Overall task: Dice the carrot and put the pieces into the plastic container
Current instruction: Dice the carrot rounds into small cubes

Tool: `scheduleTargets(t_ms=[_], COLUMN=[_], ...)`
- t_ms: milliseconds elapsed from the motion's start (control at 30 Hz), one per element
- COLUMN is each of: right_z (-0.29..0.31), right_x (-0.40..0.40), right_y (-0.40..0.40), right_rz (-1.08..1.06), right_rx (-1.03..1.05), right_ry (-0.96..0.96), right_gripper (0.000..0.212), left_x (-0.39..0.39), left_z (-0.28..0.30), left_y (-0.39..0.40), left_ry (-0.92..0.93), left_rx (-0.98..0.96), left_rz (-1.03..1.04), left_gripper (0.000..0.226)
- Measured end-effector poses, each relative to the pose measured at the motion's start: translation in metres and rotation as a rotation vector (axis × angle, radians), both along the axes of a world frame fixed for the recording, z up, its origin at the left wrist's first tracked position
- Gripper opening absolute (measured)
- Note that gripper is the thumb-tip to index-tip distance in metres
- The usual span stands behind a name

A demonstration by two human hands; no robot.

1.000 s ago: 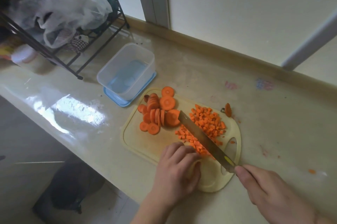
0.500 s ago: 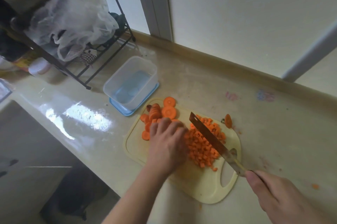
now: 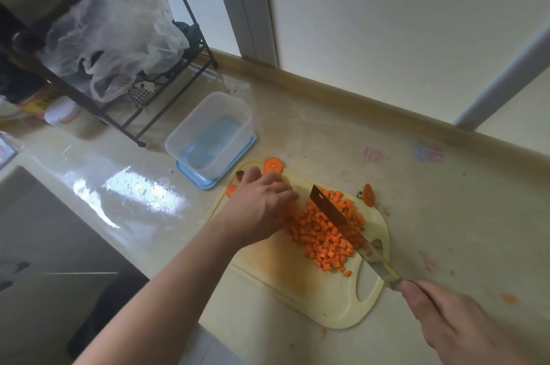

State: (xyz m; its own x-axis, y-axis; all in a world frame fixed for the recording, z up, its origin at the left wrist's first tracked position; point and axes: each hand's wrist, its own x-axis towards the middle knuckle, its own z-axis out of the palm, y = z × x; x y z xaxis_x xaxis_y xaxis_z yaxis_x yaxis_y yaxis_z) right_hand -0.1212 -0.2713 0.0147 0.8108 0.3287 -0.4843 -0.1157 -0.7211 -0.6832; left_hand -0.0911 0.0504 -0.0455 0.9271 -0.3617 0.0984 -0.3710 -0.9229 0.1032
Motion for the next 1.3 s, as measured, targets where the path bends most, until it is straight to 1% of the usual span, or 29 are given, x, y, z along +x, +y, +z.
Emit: scheduleTargets(t_ms=[100, 133, 167, 233, 267, 300, 333, 367, 433, 467, 500, 533, 567, 600, 633, 667, 700, 733, 800, 867, 933, 1033, 1167, 1300], right_z=[-0.004, -0.004, -0.004, -0.003, -0.003, -0.003, -0.005, -0.006, -0.012, -0.014, -0.018, -0.022, -0.026, -0.03, -0.033, -0.036, -0.038, -0.04, -0.04, -0.041, -0.042, -0.044, -0.04, -0.032], right_x=[-0.001, -0.003, -0.004, -0.007, -0.009, -0.012, -0.016, -0.019, -0.026, -0.029, -0.032, -0.034, -0.036, -0.036, -0.036, -0.035, -0.034, -0.033, -0.031, -0.033, -0.036, -0.041, -0.043, -0.048], right_y=[-0.001, 0.0, 0.001, 0.005, 0.006, 0.009, 0.012, 0.016, 0.025, 0.028, 0.03, 0.031, 0.032, 0.033, 0.034, 0.035, 0.035, 0.035, 0.036, 0.037, 0.037, 0.032, 0.028, 0.027], right_rz=[-0.01, -0.012, -0.006, -0.008, -0.01, -0.009, -0.013, -0.009, 0.034, 0.062, 0.092, 0.11, 0.115, 0.121, 0.113, 0.114, 0.127, 0.136, 0.156, 0.179, 0.21, 0.235, 0.257, 0.243], right_rx=[-0.005, -0.005, -0.005, -0.013, -0.025, -0.031, -0.029, -0.022, -0.031, -0.051, -0.072, -0.086, -0.087, -0.081, -0.081, -0.089, -0.093, -0.095, -0.11, -0.138, -0.164, -0.185, -0.201, -0.244], right_ry=[0.002, -0.002, 0.0, 0.005, 0.013, 0.018, 0.002, -0.012, -0.011, 0.003, 0.024, 0.032, 0.031, 0.03, 0.024, 0.028, 0.031, 0.033, 0.019, -0.016, -0.041, -0.058, -0.036, -0.068], right_gripper=[0.045, 0.047, 0.055, 0.077, 0.084, 0.086, 0.082, 0.072, 0.033, 0.024, 0.024, 0.029, 0.045, 0.065, 0.083, 0.097, 0.103, 0.104, 0.102, 0.106, 0.107, 0.102, 0.1, 0.079], left_x=[-0.005, -0.008, -0.013, -0.03, -0.042, -0.056, -0.072, -0.088, -0.114, -0.123, -0.128, -0.131, -0.133, -0.134, -0.135, -0.136, -0.137, -0.137, -0.137, -0.136, -0.135, -0.136, -0.137, -0.137], left_z=[-0.005, -0.005, -0.005, -0.003, -0.004, -0.007, -0.014, -0.023, -0.044, -0.053, -0.059, -0.062, -0.064, -0.064, -0.064, -0.065, -0.066, -0.067, -0.066, -0.067, -0.07, -0.073, -0.073, -0.071], left_y=[0.001, 0.001, -0.001, -0.006, -0.011, -0.017, -0.024, -0.031, -0.044, -0.048, -0.052, -0.054, -0.054, -0.054, -0.054, -0.054, -0.054, -0.053, -0.054, -0.054, -0.055, -0.056, -0.057, -0.058], left_ry=[-0.024, -0.049, -0.087, -0.196, -0.25, -0.282, -0.287, -0.271, -0.204, -0.17, -0.15, -0.144, -0.155, -0.177, -0.205, -0.225, -0.237, -0.238, -0.226, -0.207, -0.18, -0.151, -0.178, -0.216], left_rx=[-0.102, -0.139, -0.184, -0.312, -0.384, -0.439, -0.461, -0.454, -0.418, -0.41, -0.41, -0.416, -0.425, -0.438, -0.455, -0.47, -0.476, -0.475, -0.479, -0.494, -0.49, -0.481, -0.488, -0.492], left_rz=[0.031, 0.054, 0.083, 0.164, 0.212, 0.253, 0.281, 0.302, 0.348, 0.371, 0.39, 0.408, 0.421, 0.423, 0.408, 0.376, 0.338, 0.306, 0.265, 0.251, 0.245, 0.236, 0.246, 0.27], left_gripper=[0.051, 0.051, 0.05, 0.046, 0.045, 0.045, 0.044, 0.042, 0.041, 0.041, 0.043, 0.046, 0.048, 0.047, 0.041, 0.033, 0.025, 0.019, 0.014, 0.014, 0.017, 0.027, 0.028, 0.015])
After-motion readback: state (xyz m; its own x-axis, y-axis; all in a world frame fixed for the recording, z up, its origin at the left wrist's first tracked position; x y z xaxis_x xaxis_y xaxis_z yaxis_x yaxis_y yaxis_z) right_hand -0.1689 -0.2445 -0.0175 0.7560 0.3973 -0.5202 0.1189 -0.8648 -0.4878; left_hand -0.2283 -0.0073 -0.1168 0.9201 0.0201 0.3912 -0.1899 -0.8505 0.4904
